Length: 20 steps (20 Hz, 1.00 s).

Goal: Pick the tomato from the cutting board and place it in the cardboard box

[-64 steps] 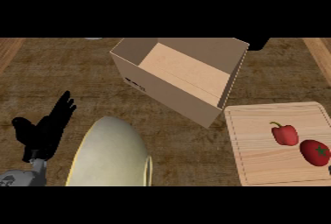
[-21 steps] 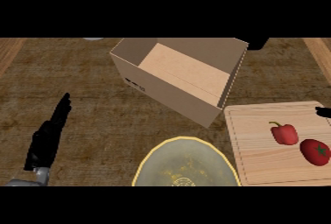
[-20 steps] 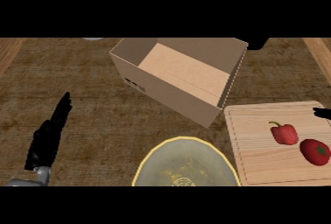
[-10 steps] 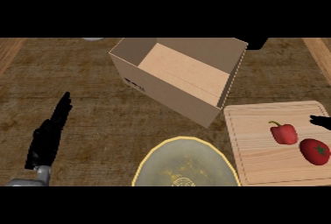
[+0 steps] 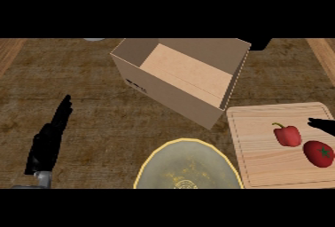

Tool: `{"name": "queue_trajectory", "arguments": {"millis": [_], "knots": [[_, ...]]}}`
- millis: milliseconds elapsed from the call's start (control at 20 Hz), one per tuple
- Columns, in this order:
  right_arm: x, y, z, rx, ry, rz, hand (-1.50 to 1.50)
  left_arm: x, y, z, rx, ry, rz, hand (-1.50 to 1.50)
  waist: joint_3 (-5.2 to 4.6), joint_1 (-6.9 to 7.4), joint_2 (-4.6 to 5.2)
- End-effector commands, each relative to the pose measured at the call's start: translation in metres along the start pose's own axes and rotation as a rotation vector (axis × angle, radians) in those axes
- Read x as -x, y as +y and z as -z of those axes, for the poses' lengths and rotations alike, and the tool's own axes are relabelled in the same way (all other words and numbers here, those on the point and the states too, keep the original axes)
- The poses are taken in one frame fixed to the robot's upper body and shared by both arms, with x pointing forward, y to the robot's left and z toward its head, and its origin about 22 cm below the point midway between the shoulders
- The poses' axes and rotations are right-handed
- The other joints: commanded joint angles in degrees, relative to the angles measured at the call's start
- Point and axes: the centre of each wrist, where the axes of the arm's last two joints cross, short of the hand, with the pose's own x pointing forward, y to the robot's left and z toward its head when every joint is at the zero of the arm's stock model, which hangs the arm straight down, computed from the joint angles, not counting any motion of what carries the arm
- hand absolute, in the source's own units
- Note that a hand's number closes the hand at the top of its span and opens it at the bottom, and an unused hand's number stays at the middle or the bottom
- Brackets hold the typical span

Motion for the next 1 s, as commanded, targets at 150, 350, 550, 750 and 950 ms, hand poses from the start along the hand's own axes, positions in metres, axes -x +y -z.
{"name": "queue_trajectory", "arguments": {"millis": [150,350,550,750,950], "knots": [[-0.002,0.014,0.016,0.003,0.007,0.007,-1.50,0.006,0.006,-0.007,0.007,0.007,-0.009,0.00,-0.01,0.06,0.00],[0.000,0.020,0.019,0.001,0.002,0.017,-1.50,0.009,-0.010,-0.007,-0.007,0.001,0.007,0.00,0.00,0.04,0.01],[0.011,0.010,0.025,0.020,-0.004,0.025,-1.50,0.004,-0.001,0.005,-0.004,0.007,-0.009,0.00,0.00,0.17,0.06],[0.011,0.033,0.012,-0.018,0.009,0.004,-1.50,-0.001,-0.002,0.007,-0.004,-0.013,-0.001,0.00,0.00,-0.04,0.01],[0.015,0.012,0.036,-0.028,0.020,-0.019,-1.50,-0.001,-0.007,-0.003,0.019,-0.006,-0.009,0.00,0.02,0.52,0.10]]}}
